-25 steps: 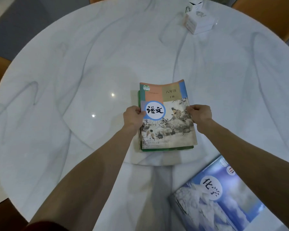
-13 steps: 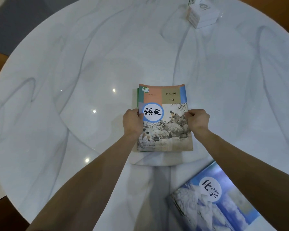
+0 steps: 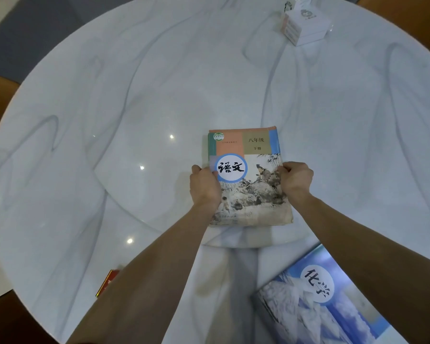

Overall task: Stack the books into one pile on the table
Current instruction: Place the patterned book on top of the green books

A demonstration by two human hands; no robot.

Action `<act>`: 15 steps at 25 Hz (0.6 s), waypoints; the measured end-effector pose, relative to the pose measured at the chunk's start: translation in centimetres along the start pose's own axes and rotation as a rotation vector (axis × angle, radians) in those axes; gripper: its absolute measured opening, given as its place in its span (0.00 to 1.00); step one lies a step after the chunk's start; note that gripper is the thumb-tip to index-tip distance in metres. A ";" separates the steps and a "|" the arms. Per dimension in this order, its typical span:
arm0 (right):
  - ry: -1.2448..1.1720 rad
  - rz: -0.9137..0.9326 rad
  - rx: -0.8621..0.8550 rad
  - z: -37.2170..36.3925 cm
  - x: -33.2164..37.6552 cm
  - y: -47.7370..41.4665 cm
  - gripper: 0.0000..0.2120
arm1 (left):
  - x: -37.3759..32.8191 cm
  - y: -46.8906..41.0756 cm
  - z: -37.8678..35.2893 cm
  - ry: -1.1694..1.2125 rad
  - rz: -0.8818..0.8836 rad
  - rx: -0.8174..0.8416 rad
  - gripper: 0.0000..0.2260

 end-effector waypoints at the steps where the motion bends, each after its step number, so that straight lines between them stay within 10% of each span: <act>1: -0.011 -0.010 0.004 0.0 0.1 -0.1 0.21 | -0.1 0.0 0.1 -0.007 0.009 0.008 0.13; 15: 0.349 -0.011 0.097 1.3 -0.3 4.0 0.14 | -2.6 1.9 1.6 -0.461 -0.232 0.026 0.14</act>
Point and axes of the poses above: each hand's wrist, its own y-axis away from the middle knuckle, its own z-axis out of the back of the hand, x = y × z, the point moved 4 cm from there along -y, towards the middle knuckle, and after that the axes turned 14 degrees about x, right-handed, at the moved point
